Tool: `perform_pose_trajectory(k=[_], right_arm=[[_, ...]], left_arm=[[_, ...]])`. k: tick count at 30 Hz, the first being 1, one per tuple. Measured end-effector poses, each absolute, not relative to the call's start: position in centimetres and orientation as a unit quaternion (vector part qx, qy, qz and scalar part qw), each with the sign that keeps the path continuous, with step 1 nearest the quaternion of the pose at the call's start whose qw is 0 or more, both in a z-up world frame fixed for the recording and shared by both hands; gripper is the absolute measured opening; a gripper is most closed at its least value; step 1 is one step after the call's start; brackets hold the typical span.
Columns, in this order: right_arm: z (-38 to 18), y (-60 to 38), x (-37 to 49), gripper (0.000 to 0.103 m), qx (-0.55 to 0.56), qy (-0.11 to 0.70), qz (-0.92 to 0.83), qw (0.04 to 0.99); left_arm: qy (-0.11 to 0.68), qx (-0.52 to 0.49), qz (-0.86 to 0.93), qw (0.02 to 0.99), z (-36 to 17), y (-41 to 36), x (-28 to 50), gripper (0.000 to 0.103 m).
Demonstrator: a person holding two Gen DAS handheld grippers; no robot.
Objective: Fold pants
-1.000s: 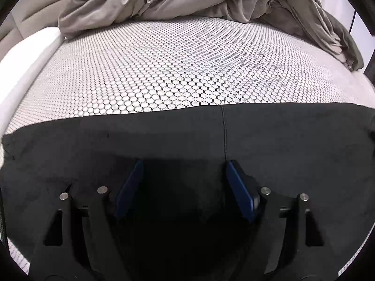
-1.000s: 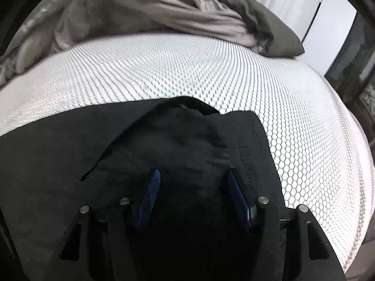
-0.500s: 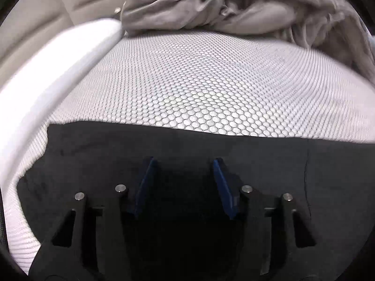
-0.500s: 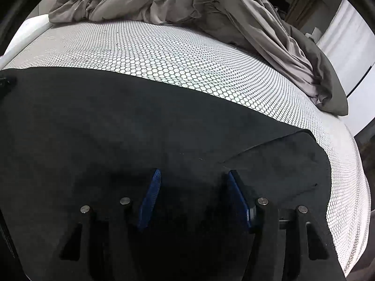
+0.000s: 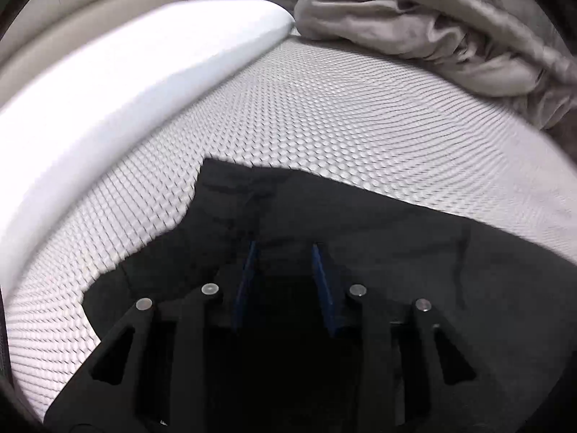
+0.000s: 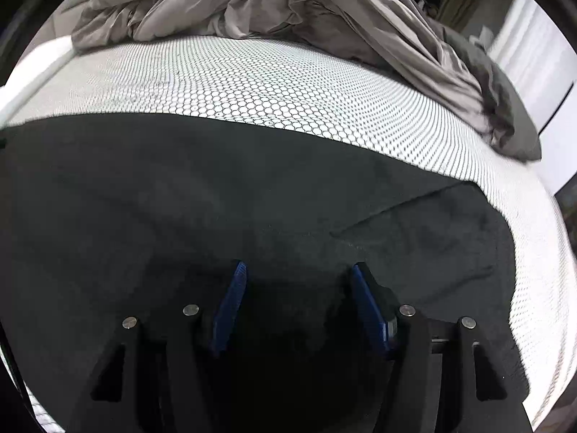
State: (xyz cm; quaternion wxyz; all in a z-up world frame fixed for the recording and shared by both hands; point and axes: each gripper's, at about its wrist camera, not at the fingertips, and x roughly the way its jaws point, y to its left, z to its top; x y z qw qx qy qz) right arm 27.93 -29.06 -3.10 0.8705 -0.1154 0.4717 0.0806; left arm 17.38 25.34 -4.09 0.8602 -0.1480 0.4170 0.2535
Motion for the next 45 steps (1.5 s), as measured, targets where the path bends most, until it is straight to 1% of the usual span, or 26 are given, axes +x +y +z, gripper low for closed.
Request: perform_pose_trajectory(k=[2, 4, 6, 7, 10, 13, 14, 16, 18, 20, 23, 25, 26, 27, 29, 32, 33, 34, 35, 36, 38, 41, 44, 45], right_arm=[[-2.8, -28.8, 27.4, 0.062, -0.114, 0.469, 0.082, 0.872], [-2.2, -28.6, 26.9, 0.062, -0.105, 0.459, 0.097, 0.877], [-1.7, -27.9, 26.4, 0.062, -0.1, 0.447, 0.122, 0.88], [-1.6, -27.4, 26.0, 0.062, -0.102, 0.444, 0.133, 0.88], [-2.3, -26.3, 25.3, 0.062, -0.133, 0.447, 0.14, 0.874], [-2.9, -26.4, 25.0, 0.062, -0.14, 0.45, 0.135, 0.871], [-2.8, -26.3, 24.8, 0.062, -0.138, 0.448, 0.137, 0.873], [-2.4, -26.0, 24.3, 0.062, -0.144, 0.442, 0.144, 0.874], [-2.4, -25.8, 23.9, 0.062, -0.16, 0.438, 0.142, 0.873], [-2.3, -25.9, 23.6, 0.062, -0.142, 0.446, 0.147, 0.871], [-1.6, -24.7, 22.5, 0.062, -0.128, 0.439, 0.179, 0.871], [-1.3, -22.7, 21.4, 0.062, -0.133, 0.43, 0.217, 0.866], [-1.3, -21.7, 20.8, 0.062, -0.124, 0.429, 0.249, 0.859], [-1.5, -21.0, 20.5, 0.062, -0.112, 0.435, 0.272, 0.851], [-2.5, -20.0, 19.7, 0.062, -0.116, 0.446, 0.287, 0.84], [-3.7, -20.9, 18.3, 0.063, -0.153, 0.438, 0.278, 0.841], [-3.7, -22.2, 18.1, 0.069, -0.155, 0.436, 0.268, 0.845], [-3.8, -23.5, 18.0, 0.071, -0.156, 0.437, 0.252, 0.849], [-3.8, -25.6, 18.1, 0.074, -0.154, 0.437, 0.229, 0.856], [-4.0, -27.6, 18.3, 0.074, -0.162, 0.436, 0.191, 0.864], [-4.7, -31.9, 18.8, 0.074, -0.161, 0.44, 0.111, 0.877], [-4.8, -37.5, 19.7, 0.074, -0.098, 0.453, 0.04, 0.885], [-3.2, -38.8, 19.4, 0.074, -0.072, 0.413, -0.001, 0.908], [-2.6, -38.4, 19.2, 0.074, -0.061, 0.403, 0.011, 0.913]], left_arm=[[0.413, -0.164, 0.195, 0.874, -3.5, 25.0, 16.5, 0.03], [0.43, -0.148, 0.168, 0.875, -4.0, 24.6, 16.2, 0.03], [0.449, -0.118, 0.206, 0.862, -5.4, 25.4, 16.3, 0.03], [0.446, -0.114, 0.225, 0.859, -5.6, 25.9, 16.1, 0.03], [0.435, -0.134, 0.228, 0.861, -4.8, 26.6, 14.9, 0.028], [0.434, -0.152, 0.137, 0.877, -4.7, 25.3, 13.5, 0.03], [0.442, -0.135, 0.135, 0.877, -5.2, 24.9, 13.4, 0.03], [0.454, -0.096, 0.193, 0.865, -6.0, 25.1, 13.4, 0.031], [0.448, -0.088, 0.226, 0.86, -5.5, 25.4, 13.0, 0.031], [0.436, -0.099, 0.229, 0.865, -4.4, 24.6, 12.1, 0.031], [0.405, -0.097, 0.148, 0.897, -2.3, 20.8, 12.1, 0.031], [0.397, -0.089, 0.09, 0.909, -1.7, 17.2, 13.1, 0.04], [0.401, -0.082, 0.054, 0.911, -1.8, 14.7, 13.9, 0.053], [0.406, -0.076, 0.031, 0.91, -2.1, 12.8, 14.5, 0.057], [0.422, -0.055, -0.027, 0.904, -2.8, 7.8, 15.3, 0.058], [0.448, -0.02, -0.088, 0.889, -4.7, 1.3, 15.3, 0.065], [0.457, 0.0, -0.091, 0.885, -5.5, 0.0, 15.6, 0.069], [0.459, 0.018, -0.082, 0.885, -6.5, -1.6, 14.6, 0.073], [0.456, 0.029, -0.075, 0.886, -6.9, -2.0, 14.9, 0.08], [0.452, 0.036, -0.072, 0.889, -7.0, -2.6, 14.2, 0.084], [0.454, 0.035, -0.064, 0.888, -7.2, -2.7, 13.9, 0.089], [0.464, 0.014, -0.058, 0.884, -6.4, -1.3, 14.9, 0.09], [0.448, -0.001, -0.075, 0.891, -4.5, -1.4, 15.2, 0.09], [0.441, 0.004, -0.079, 0.894, -3.5, -1.3, 14.8, 0.092]])
